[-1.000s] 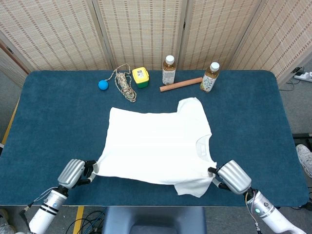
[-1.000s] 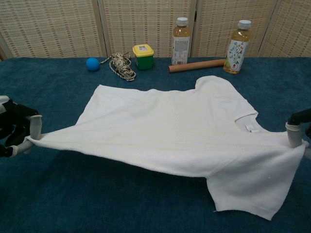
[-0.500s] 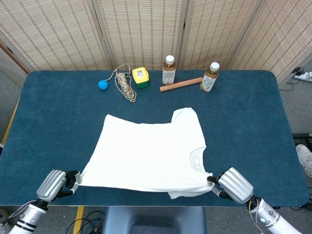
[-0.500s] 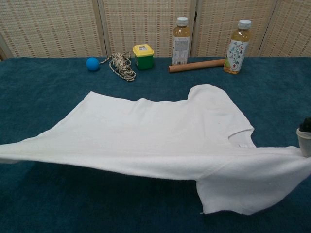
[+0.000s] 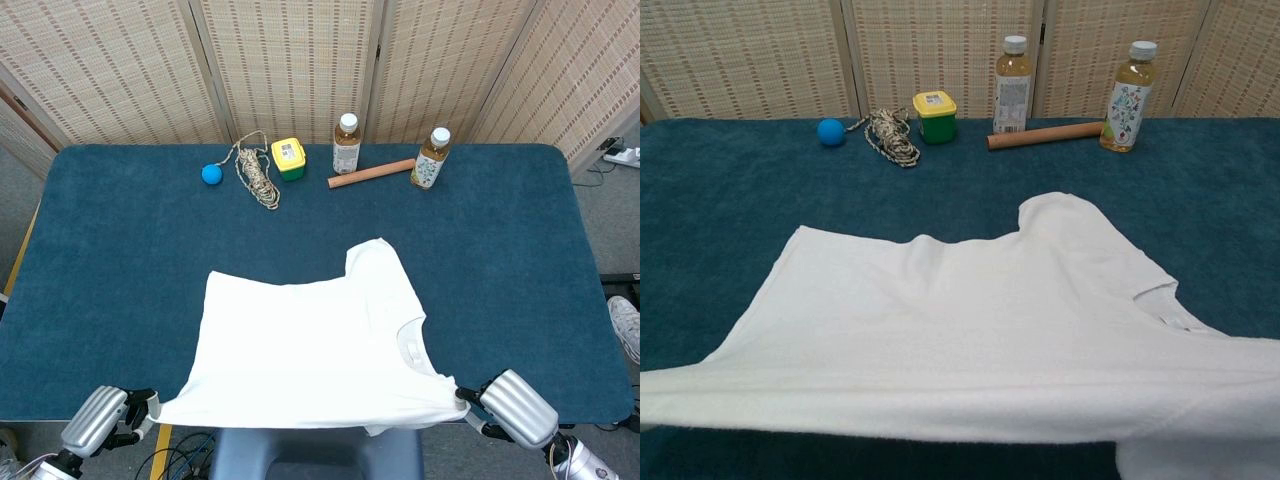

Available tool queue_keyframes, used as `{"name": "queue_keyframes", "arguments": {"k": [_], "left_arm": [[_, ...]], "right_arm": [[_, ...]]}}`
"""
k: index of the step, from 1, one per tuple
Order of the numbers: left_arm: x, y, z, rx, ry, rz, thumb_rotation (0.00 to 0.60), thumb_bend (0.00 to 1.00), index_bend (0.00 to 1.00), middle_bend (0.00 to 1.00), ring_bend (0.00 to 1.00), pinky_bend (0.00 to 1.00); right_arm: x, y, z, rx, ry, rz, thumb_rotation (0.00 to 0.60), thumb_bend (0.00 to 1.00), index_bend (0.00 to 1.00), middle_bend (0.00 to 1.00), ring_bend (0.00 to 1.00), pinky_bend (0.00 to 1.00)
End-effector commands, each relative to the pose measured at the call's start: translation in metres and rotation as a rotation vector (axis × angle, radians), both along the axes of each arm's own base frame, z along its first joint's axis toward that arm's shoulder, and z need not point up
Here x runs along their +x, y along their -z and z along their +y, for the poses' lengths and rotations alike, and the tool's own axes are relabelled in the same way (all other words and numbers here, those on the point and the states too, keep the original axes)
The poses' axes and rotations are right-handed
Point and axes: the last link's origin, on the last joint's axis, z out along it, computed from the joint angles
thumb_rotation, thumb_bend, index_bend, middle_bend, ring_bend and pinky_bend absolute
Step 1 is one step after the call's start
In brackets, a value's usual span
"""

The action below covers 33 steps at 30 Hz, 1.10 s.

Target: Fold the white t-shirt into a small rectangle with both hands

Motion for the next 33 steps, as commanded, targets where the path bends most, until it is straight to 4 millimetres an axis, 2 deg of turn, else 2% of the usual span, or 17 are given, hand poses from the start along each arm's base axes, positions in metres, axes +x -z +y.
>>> {"name": "queue_keyframes", "arguments": {"k": [1, 6, 12, 23, 33], "left_arm": [[0.002, 0.000, -0.007, -0.018, 0.006, 0.001, 0.600, 0.55, 0.63, 0.82, 0.75, 0.97], [0.005, 0.002, -0.003, -0.014, 0.009, 0.006, 0.600, 0.55, 0.62, 0.82, 0.75, 0.97], [0.010, 0.005, 0.022, 0.027, 0.029, 0.023, 0.600, 0.55, 0.62, 0.82, 0.75, 0.97], [0.031, 0.018, 0.089, 0.073, 0.068, 0.055, 0.600, 0.55, 0.63, 0.82, 0.75, 0.97], [0.052, 0.043, 0.149, 0.069, 0.107, 0.148, 0.600, 0.55, 0.63, 0.82, 0.75, 0.97]], "right_arm": [[-0.004, -0.003, 0.009, 0.008, 0.007, -0.002, 0.600, 0.54, 0.75, 0.98, 0.96, 1.00], [-0.006, -0.005, 0.015, -0.011, 0.019, -0.018, 0.600, 0.54, 0.76, 0.98, 0.96, 1.00], [-0.003, 0.001, 0.006, -0.050, 0.023, -0.019, 0.600, 0.54, 0.76, 0.98, 0.96, 1.00], [0.007, 0.016, -0.027, -0.124, 0.037, -0.016, 0.600, 0.55, 0.76, 0.98, 0.97, 1.00], [0.010, 0.032, -0.063, -0.191, 0.103, -0.008, 0.600, 0.56, 0.76, 0.98, 0.97, 1.00]]}}
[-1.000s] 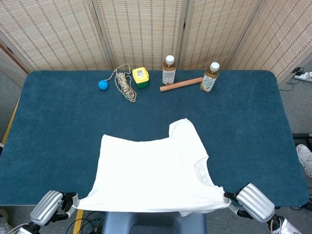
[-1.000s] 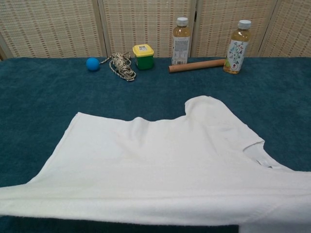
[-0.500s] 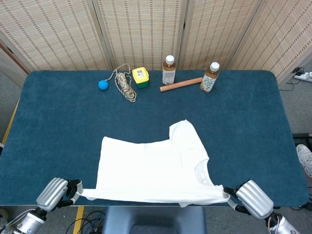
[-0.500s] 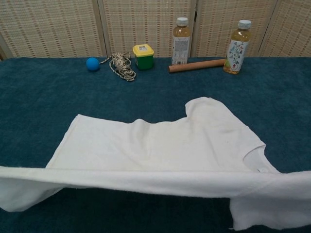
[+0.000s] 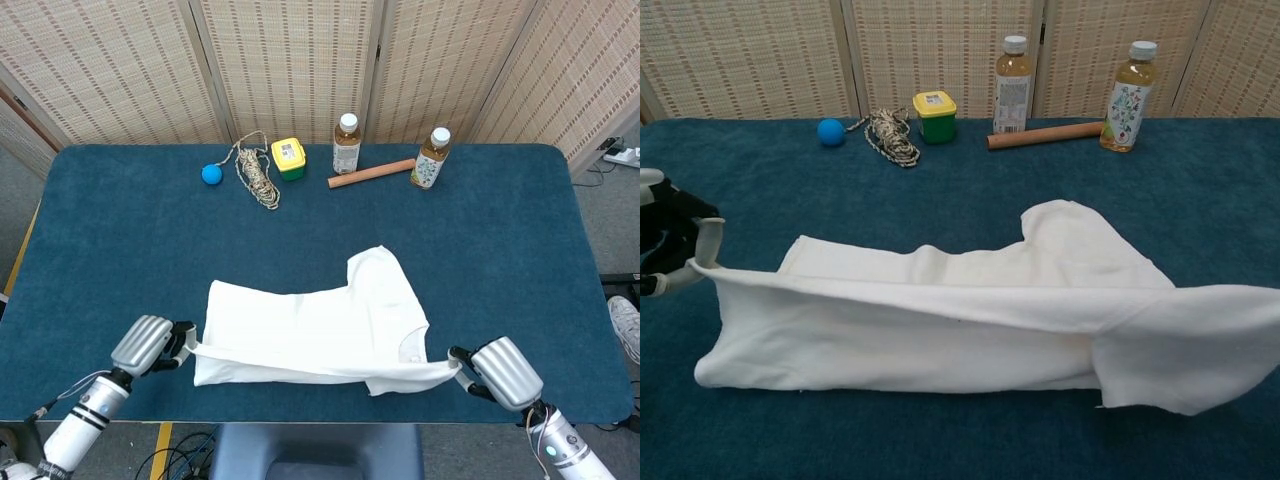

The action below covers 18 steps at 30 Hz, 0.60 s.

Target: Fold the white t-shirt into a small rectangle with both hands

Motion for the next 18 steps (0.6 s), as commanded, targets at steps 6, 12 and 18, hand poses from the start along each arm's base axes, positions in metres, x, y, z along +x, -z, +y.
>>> {"name": "queue_keyframes", "arguments": {"k": [6, 12, 18], "left_arm": [[0.015, 0.024, 0.047, -0.005, 0.011, 0.079, 0.600, 0.55, 0.63, 0.82, 0.75, 0.97], [0.018, 0.039, 0.070, -0.019, -0.023, 0.123, 0.600, 0.55, 0.63, 0.82, 0.75, 0.97], [0.020, 0.047, 0.088, -0.019, -0.063, 0.145, 0.600, 0.55, 0.62, 0.82, 0.75, 0.97]], "right_arm": [[0.002, 0.017, -0.031, -0.037, 0.026, 0.014, 0.600, 0.56, 0.76, 0.98, 0.97, 1.00], [0.008, 0.033, -0.050, -0.045, 0.000, 0.021, 0.600, 0.56, 0.76, 0.98, 0.97, 1.00], [0.012, 0.046, -0.070, -0.065, -0.046, 0.043, 0.600, 0.56, 0.76, 0.98, 0.97, 1.00]]}}
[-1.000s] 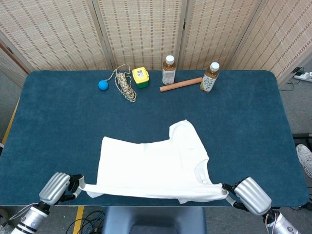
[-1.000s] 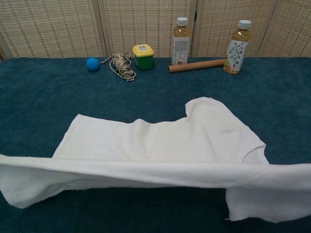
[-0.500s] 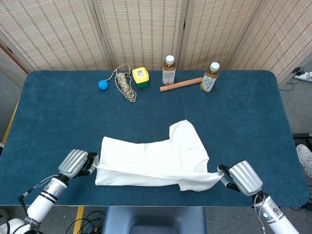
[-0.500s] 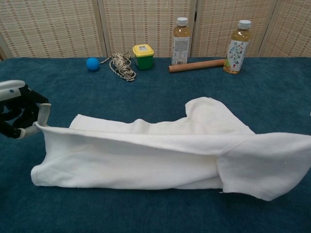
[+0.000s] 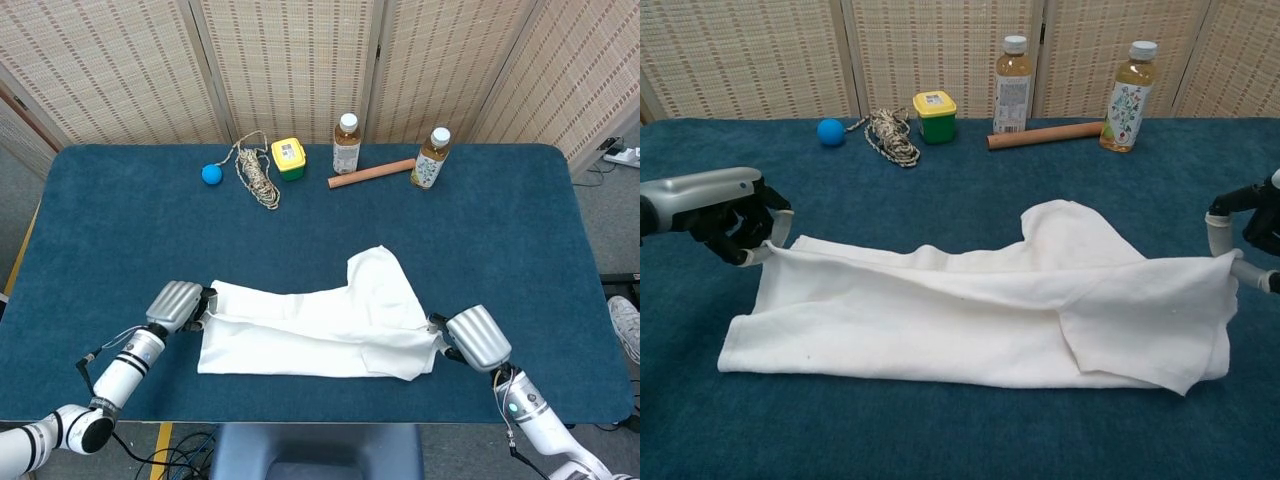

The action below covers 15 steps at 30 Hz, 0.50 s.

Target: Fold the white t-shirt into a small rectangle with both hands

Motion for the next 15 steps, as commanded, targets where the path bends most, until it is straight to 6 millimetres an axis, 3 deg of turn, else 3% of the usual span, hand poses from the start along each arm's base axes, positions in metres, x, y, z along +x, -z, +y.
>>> {"name": "queue_keyframes", "arguments": {"k": [1, 15], "left_arm": [[0.004, 0.005, 0.011, 0.002, -0.014, 0.013, 0.600, 0.55, 0.62, 0.82, 0.75, 0.97], [0.010, 0.021, 0.039, 0.002, -0.020, 0.121, 0.600, 0.54, 0.61, 0.82, 0.75, 0.97]], "right_arm": [[0.005, 0.008, -0.012, -0.008, -0.025, 0.009, 0.600, 0.56, 0.76, 0.98, 0.97, 1.00], [0.008, 0.020, -0.030, -0.012, -0.012, 0.040, 0.600, 0.56, 0.76, 0.98, 0.97, 1.00]]}}
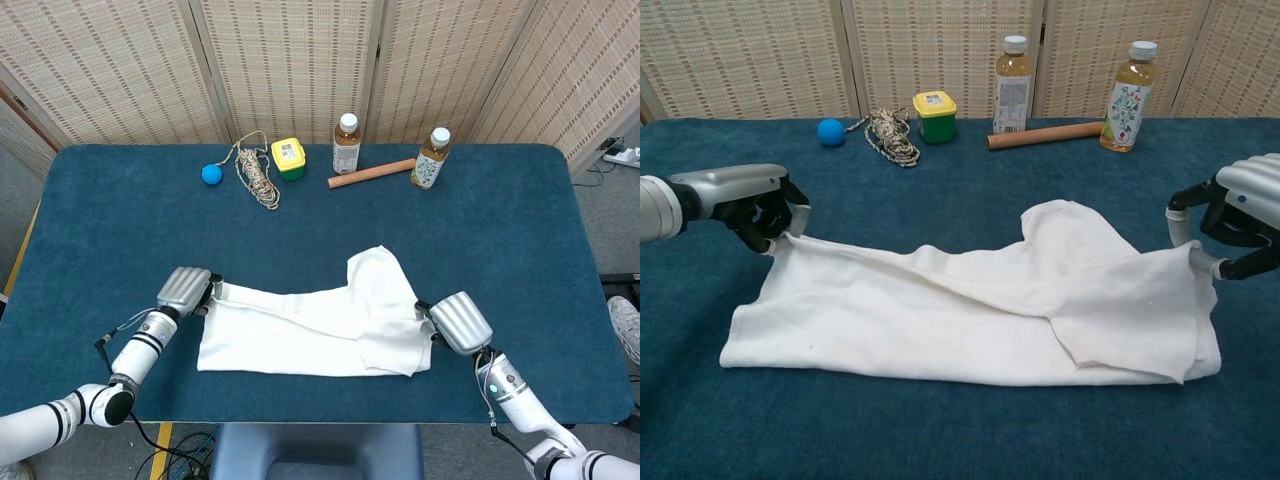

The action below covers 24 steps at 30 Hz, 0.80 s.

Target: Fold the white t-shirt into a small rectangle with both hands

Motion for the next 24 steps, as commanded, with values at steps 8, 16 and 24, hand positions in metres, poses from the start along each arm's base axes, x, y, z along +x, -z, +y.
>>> {"name": "queue_keyframes", "arguments": {"k": [8, 16, 24], "left_arm": [[0.003, 0.018, 0.019, -0.008, -0.039, 0.068, 0.600, 0.54, 0.59, 0.82, 0.75, 0.97], [0.001, 0.023, 0.030, 0.005, -0.075, 0.095, 0.600, 0.54, 0.58, 0.82, 0.75, 0.97], [-0.004, 0.023, 0.035, 0.030, -0.117, 0.115, 0.600, 0.54, 0.49, 0.82, 0.75, 0.97]], "right_arm": [[-0.002, 0.001, -0.008, -0.017, 0.021, 0.007, 0.600, 0.56, 0.76, 0.98, 0.97, 1.00], [-0.004, 0.002, -0.012, -0.021, 0.030, 0.011, 0.600, 0.56, 0.76, 0.98, 0.97, 1.00], [-0.001, 0.007, -0.018, -0.023, 0.021, 0.001, 0.600, 0.56, 0.76, 0.98, 0.97, 1.00]]}}
